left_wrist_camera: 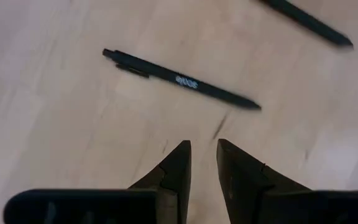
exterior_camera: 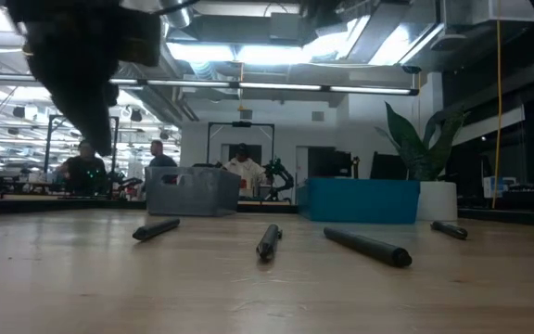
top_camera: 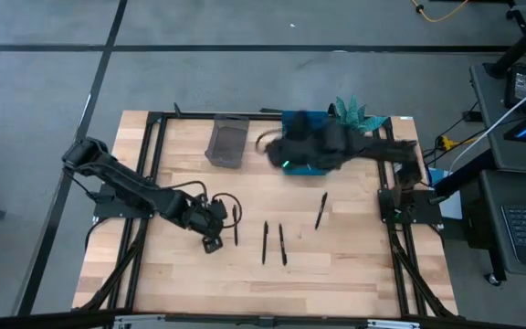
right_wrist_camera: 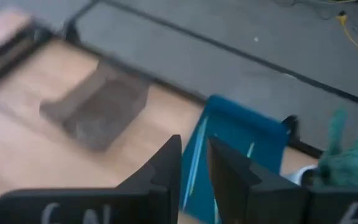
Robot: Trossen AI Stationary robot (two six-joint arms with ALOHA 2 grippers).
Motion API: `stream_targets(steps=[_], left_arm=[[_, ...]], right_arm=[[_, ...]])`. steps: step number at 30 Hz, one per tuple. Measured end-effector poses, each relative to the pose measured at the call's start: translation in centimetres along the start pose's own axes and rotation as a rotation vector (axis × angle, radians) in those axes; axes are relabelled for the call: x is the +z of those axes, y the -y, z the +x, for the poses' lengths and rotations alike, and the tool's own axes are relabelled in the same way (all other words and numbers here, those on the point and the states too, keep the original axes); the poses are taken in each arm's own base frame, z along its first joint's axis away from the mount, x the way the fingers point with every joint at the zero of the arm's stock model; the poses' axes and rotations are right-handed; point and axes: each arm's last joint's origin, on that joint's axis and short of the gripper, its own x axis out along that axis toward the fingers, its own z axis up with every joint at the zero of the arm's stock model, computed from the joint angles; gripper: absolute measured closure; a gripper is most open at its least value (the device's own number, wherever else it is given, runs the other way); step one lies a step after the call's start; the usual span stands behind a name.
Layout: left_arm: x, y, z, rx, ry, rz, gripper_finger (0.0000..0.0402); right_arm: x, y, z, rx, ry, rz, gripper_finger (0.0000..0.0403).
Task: Sort pens & pencils
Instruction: Put the left black pen into the gray bin
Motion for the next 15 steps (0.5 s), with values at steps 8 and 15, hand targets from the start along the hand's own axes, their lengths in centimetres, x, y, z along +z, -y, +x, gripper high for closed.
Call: stream_targets(steps=[8,15], left_arm=[[1.5,-1.3,1.6,0.043,-0.016,-0.324,0.0329],[4.3,-0.9,1.7,-0.132,0.15,-0.537,0.0329]], right_arm=[[3.0,5.4,-2.7,0.016,0.074,0.091,0.0325],[3.7,6.5,-2.7,-0.045,0.129,-0.062,0.0325]])
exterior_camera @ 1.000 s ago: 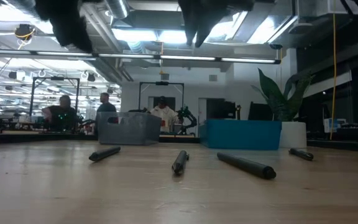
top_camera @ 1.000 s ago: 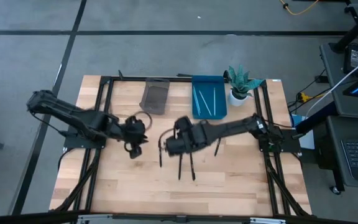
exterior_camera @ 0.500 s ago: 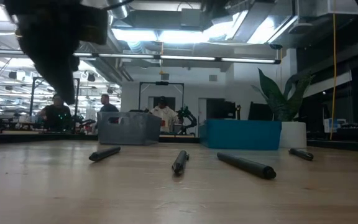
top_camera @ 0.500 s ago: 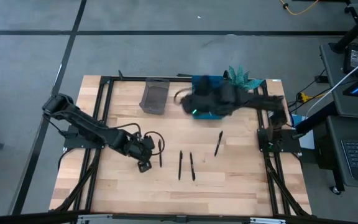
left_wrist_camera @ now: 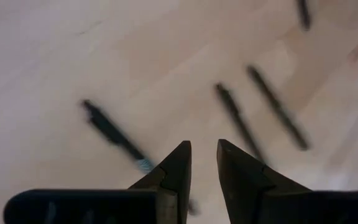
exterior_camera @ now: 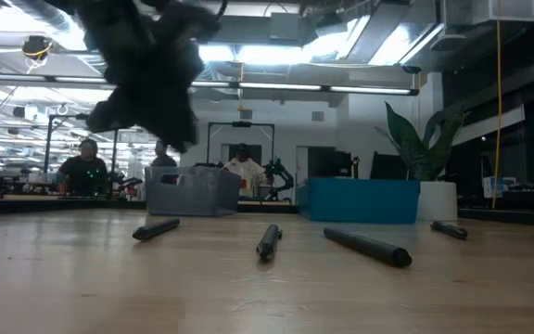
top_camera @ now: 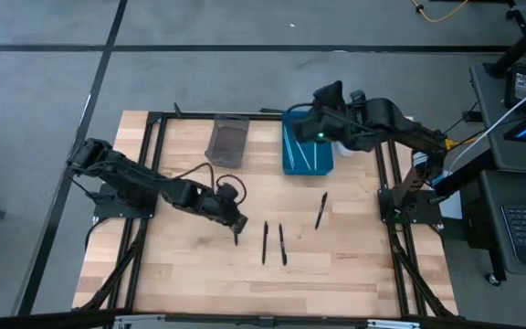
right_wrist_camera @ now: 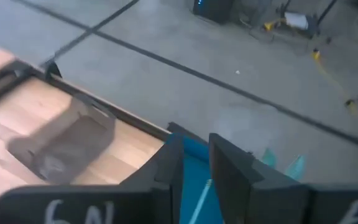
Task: Sort pens & pencils
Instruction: Put the left black pen into the gray bin
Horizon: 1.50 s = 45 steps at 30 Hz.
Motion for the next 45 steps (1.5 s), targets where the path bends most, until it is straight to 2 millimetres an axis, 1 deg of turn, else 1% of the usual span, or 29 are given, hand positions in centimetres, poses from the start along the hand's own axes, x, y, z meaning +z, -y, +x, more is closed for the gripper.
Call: stream_targets(steps=[2,5,9,12,14,18,24,26,28,32,34,38,45], left_arm=[[0.2,0.2,0.6,-0.022,-0.004,-0.071,0.0329],[0.0,-0.2,1.6,0.013,-0.039,-0.146,0.0329],[-0.6,-0.3,2.8,0.045,-0.071,-0.233,0.0329],[-0.5,0.3,2.7,0.038,-0.077,-0.262,0.0329],[0.0,0.9,2.2,0.011,-0.067,-0.269,0.0329],[1.9,3.2,0.1,-0.117,-0.01,-0.141,0.0329],[4.4,5.4,-1.5,-0.213,0.08,0.09,0.0329],[5.1,5.5,-1.6,-0.231,0.096,0.101,0.0329],[5.6,5.5,-1.6,-0.259,0.074,0.096,0.0329],[5.6,5.4,-1.6,-0.303,-0.01,0.127,0.0329],[5.4,5.0,-1.4,-0.266,-0.052,0.089,0.0329],[5.0,4.1,-1.3,-0.144,-0.079,-0.08,0.0329],[3.7,4.0,-1.0,-0.017,0.092,-0.275,0.0329]], right_arm=[[0.1,0.2,0.3,-0.012,0.0,-0.078,0.0325],[0.3,0.5,0.6,-0.029,-0.002,-0.179,0.0325],[0.8,1.5,0.7,-0.044,-0.001,-0.272,0.0325],[1.1,2.4,0.5,-0.053,0.003,-0.295,0.0325],[1.3,2.9,0.4,-0.056,0.007,-0.302,0.0325],[1.6,3.9,0.0,-0.06,0.015,-0.297,0.0325],[1.7,4.4,-0.3,-0.054,0.022,-0.282,0.0325],[1.7,4.5,-0.4,-0.053,0.023,-0.28,0.0325],[1.7,4.5,-0.4,-0.052,0.024,-0.279,0.0325],[1.7,4.5,-0.4,-0.052,0.023,-0.282,0.0325],[1.7,4.5,-0.4,-0.053,0.024,-0.283,0.0325],[1.7,4.5,-0.4,-0.054,0.023,-0.312,0.0325],[1.8,4.5,-0.4,-0.076,0.031,-0.366,0.0325]])
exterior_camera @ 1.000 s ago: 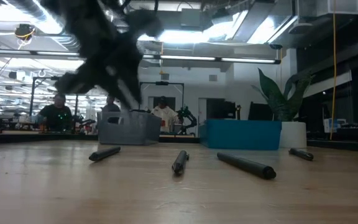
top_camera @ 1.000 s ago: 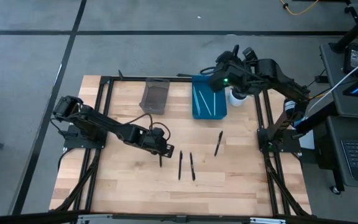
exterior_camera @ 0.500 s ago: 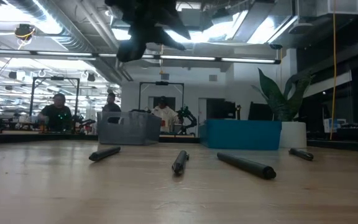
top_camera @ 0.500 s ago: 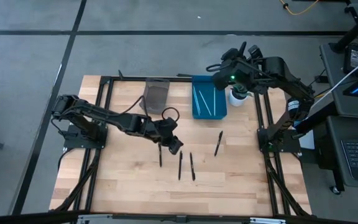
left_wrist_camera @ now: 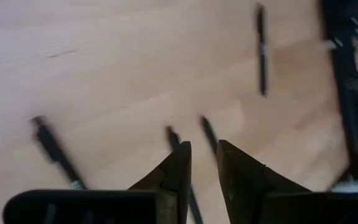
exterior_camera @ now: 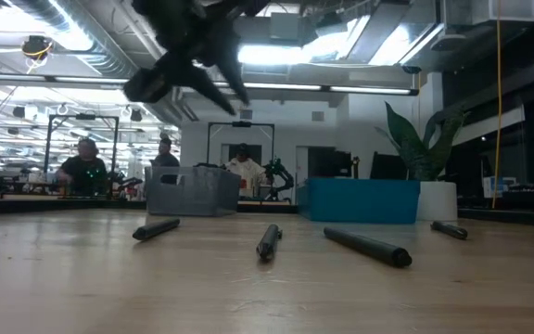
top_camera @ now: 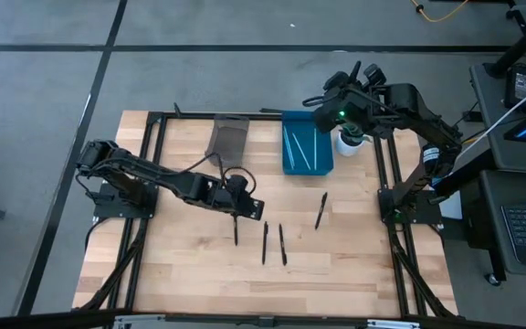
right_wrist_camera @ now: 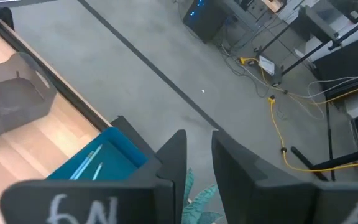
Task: Sort pens & pencils
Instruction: Put the left black pen into the gray bin
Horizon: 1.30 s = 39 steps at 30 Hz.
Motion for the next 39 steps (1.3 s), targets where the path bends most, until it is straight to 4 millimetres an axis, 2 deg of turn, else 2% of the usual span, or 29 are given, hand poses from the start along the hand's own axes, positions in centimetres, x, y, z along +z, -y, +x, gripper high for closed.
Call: stream_targets(steps=[5,11,13,15,17,23,32,39], left_arm=[[-1.3,-1.4,0.0,0.151,-0.005,-0.091,0.0329],[-2.2,-1.0,-0.3,0.139,0.034,-0.155,0.0337],[-2.3,-1.1,0.6,0.175,0.033,-0.162,0.0346],[-2.5,-2.0,1.9,0.282,-0.029,-0.162,0.0355],[-2.6,-1.2,2.9,0.271,-0.092,-0.168,0.0364],[-1.4,0.3,3.2,0.292,-0.127,-0.097,0.0382],[-1.2,-1.1,2.5,0.458,-0.198,-0.077,0.0394],[-1.7,-1.0,2.3,0.46,-0.172,-0.093,0.039]], right_arm=[[0.0,0.8,0.1,-0.02,-0.001,-0.029,0.0325],[-0.1,2.9,0.3,-0.097,0.006,0.001,0.0325],[-0.1,3.4,0.2,-0.104,0.01,0.015,0.0325],[-0.1,3.8,0.3,-0.114,0.006,0.024,0.0325],[-0.2,4.1,0.4,-0.116,0.004,0.033,0.0325],[-0.2,4.5,0.4,-0.115,0.001,0.042,0.0325],[-0.4,4.5,0.4,-0.103,-0.013,0.027,0.0325],[-0.4,4.5,0.4,-0.104,-0.013,0.027,0.0325]])
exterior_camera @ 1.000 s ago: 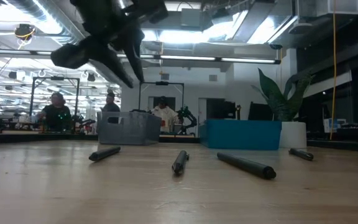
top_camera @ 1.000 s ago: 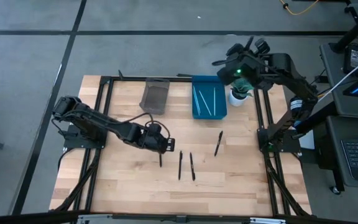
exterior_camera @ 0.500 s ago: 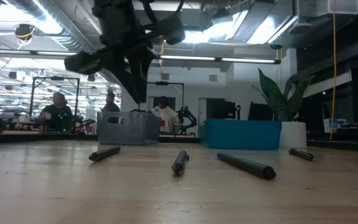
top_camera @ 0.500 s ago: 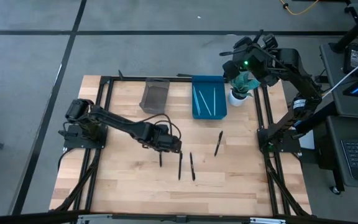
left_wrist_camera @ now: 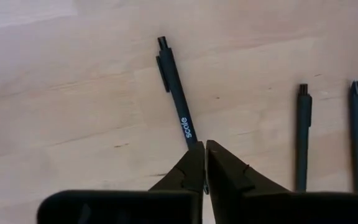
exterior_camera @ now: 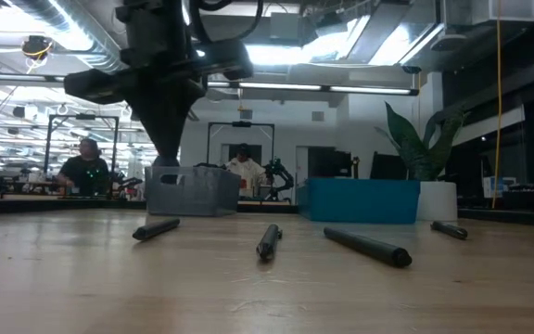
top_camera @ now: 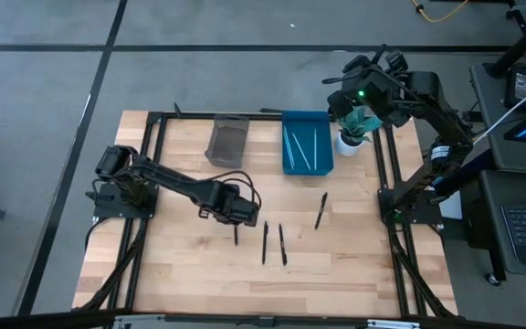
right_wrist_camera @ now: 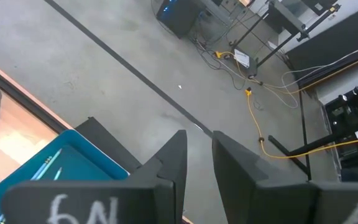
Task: Sort pens & pencils
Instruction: Put the left black pen into the gray bin
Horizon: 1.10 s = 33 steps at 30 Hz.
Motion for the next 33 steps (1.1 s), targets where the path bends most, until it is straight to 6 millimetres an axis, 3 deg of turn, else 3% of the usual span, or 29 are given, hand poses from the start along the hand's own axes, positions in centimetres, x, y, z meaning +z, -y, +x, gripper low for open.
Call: stream_targets(steps=[12,16,25,33], left_arm=[[-0.2,-0.1,0.0,0.005,0.004,-0.051,0.0325],[-0.2,-0.1,0.1,0.008,0.005,-0.075,0.0325],[-0.6,0.6,2.9,0.049,-0.044,-0.078,0.0327],[-0.4,0.7,3.0,0.046,-0.032,-0.08,0.0322]], right_arm=[[0.0,0.0,0.0,-0.001,0.0,-0.023,0.0325],[0.0,0.0,0.0,-0.001,0.0,-0.023,0.0325],[0.0,0.0,0.0,-0.003,0.0,-0.027,0.0325],[0.0,0.0,0.0,-0.003,0.0,-0.027,0.0325]])
